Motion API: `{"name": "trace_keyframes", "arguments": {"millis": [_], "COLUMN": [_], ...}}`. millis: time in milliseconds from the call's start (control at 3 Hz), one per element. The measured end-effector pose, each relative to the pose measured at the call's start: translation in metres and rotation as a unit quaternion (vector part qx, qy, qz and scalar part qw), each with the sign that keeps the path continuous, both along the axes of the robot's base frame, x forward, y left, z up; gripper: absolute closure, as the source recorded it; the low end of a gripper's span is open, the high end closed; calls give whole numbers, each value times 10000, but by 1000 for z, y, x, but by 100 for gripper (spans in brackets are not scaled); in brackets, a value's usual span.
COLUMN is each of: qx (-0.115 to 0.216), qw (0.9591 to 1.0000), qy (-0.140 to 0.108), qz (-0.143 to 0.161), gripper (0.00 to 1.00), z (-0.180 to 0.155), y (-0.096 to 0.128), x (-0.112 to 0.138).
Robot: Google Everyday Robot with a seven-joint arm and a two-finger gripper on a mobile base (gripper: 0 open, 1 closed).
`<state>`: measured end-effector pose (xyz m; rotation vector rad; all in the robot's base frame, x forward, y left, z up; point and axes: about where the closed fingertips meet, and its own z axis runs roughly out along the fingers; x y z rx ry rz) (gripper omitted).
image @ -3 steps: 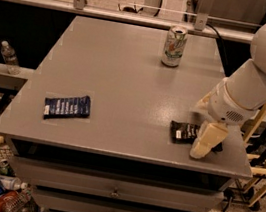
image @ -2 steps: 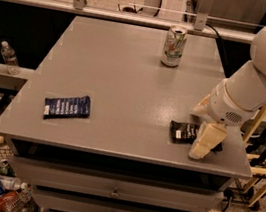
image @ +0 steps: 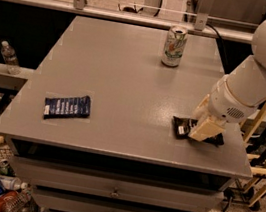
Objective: Move rxbar chocolate near 7up can
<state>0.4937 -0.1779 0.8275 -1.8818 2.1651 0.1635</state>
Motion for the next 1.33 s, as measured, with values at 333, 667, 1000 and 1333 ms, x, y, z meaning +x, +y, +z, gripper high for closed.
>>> {"name": "trace_keyframes", "arguments": {"millis": [333,667,1000,1333], "qx": [3,16,16,46], "qw": [9990,9949,9949,9934], "qy": [-448,-1005,-1006,-1140], "qz": [16,55,55,118], "gripper": [100,100,100,100], "z": [39,91,91,94], "y": [2,-3,-3,-1], "x": [-3,2,2,13]}}
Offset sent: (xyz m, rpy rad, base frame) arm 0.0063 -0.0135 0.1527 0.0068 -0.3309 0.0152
